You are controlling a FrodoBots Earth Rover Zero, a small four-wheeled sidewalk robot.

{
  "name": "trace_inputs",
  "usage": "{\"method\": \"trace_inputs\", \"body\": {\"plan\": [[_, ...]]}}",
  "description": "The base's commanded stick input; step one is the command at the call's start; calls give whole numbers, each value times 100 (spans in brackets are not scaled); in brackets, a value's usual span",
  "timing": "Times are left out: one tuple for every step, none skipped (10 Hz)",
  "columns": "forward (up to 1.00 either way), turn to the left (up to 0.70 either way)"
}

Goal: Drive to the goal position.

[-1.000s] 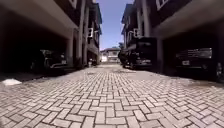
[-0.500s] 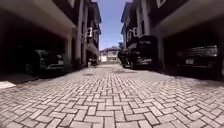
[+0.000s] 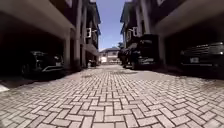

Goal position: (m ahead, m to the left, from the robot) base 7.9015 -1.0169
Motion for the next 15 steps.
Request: {"method": "trace_inputs", "body": {"plan": [[50, 0], [50, 0], [50, 23], [50, 49], [50, 50], [50, 31], [50, 3], [50, 1], [50, 0], [50, 0], [50, 0], [50, 0], [50, 0], [50, 0], [50, 0]]}}
